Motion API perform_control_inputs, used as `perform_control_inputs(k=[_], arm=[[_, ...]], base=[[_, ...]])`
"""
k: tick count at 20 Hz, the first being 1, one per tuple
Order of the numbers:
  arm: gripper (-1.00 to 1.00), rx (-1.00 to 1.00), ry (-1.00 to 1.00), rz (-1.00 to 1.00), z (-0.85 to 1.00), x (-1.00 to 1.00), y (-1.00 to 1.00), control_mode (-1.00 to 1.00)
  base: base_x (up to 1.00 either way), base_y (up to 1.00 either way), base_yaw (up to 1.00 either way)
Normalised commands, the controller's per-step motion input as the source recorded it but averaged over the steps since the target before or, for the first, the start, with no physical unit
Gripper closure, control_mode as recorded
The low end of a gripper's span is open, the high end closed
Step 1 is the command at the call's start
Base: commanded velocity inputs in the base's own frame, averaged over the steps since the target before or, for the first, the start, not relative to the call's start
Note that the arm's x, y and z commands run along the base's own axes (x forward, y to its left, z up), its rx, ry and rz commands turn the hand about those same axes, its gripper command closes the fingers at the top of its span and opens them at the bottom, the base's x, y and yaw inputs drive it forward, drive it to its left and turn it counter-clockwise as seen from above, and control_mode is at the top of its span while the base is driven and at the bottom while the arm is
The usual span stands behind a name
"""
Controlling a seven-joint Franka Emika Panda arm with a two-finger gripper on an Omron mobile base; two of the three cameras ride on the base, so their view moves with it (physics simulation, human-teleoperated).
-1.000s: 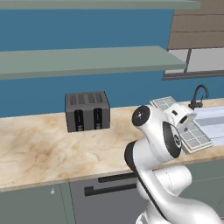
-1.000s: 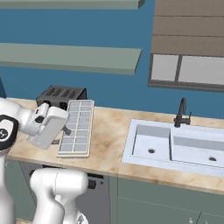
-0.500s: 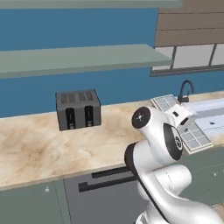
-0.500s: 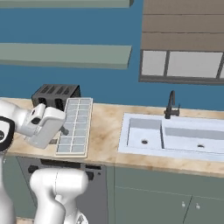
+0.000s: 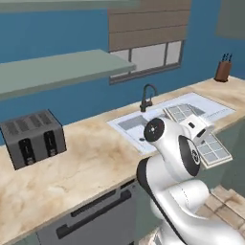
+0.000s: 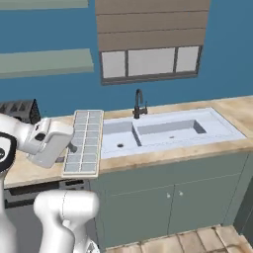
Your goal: The ice cube tray has been filled with water. Take the tray and place it in the freezer to make ice. Close the freezer door after placing the tray.
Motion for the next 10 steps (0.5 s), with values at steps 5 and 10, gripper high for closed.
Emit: perform_control_inputs(k=[5, 10], arm=[[1.0, 0.0, 0.0, 0.0, 0.0, 0.0, 0.0, 1.0], [1.0, 0.0, 0.0, 0.0, 0.0, 0.0, 0.0, 1.0]], base=[[-0.23, 0.0, -0.68], [-0.19, 0.0, -0.67]])
